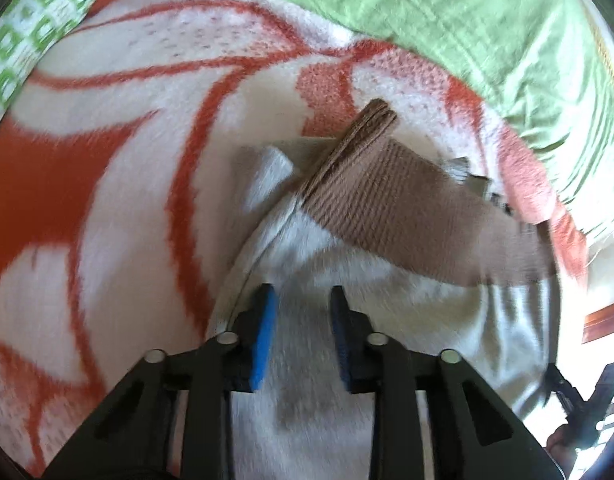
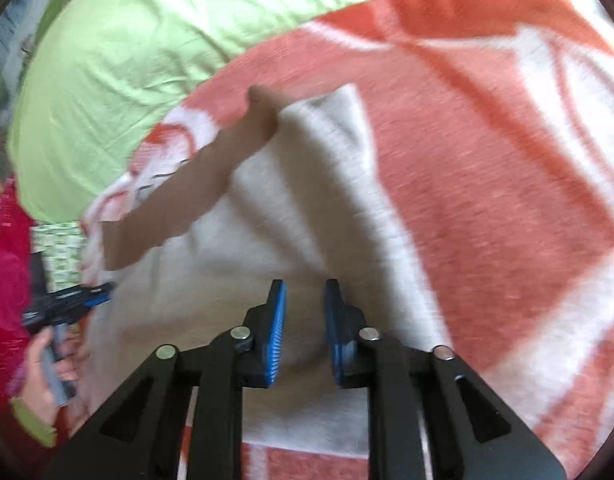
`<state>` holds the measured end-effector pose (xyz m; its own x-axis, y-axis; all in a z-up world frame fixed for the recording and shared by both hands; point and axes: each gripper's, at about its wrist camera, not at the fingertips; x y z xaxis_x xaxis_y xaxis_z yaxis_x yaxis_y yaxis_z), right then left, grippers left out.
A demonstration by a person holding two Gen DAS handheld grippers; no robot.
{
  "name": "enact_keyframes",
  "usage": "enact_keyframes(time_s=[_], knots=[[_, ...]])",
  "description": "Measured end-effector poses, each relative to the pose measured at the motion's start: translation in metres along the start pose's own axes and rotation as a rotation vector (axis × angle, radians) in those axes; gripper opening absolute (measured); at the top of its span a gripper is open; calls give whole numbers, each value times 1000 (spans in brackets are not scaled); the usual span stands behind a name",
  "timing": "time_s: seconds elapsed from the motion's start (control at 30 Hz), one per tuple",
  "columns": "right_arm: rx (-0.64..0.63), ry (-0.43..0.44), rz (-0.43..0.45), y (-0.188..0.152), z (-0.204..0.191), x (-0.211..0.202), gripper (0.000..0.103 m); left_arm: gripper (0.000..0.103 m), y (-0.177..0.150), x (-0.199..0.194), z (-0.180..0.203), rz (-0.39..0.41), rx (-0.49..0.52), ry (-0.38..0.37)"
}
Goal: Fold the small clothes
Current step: 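Press and smooth the folded sweater near the brown hem with the left tool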
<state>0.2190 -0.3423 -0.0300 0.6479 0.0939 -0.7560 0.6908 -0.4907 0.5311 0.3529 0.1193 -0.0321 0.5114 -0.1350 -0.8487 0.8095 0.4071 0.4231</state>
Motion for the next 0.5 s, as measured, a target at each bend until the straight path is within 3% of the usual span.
enact_keyframes(time_s=[0.07,0.27,0.33,0.5], knots=[[7,64,-9,0,-2,-10,25,44,-16,-22,-4,18,-15,-17],[-95,133,-37,-19,-29,-30,29,58,-87,-78,-35,31,-110,-5],[-120,142,-54,-28,-37,-32,30,65,-108,-86,-48,15,-163,7],[-150,125,-87,-41,-38,-24,34,66,-144,-82,-69,-57,-292,-42]])
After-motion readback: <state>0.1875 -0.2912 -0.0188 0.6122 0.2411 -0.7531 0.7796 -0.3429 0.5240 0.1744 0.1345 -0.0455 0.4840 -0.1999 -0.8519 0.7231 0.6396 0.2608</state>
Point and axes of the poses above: each gripper's, at about its wrist camera, not at the fingertips, and x roughly the way its jaws point, z to its right, y to its top, and after that the axes turned 4 degrees about z, right-handed
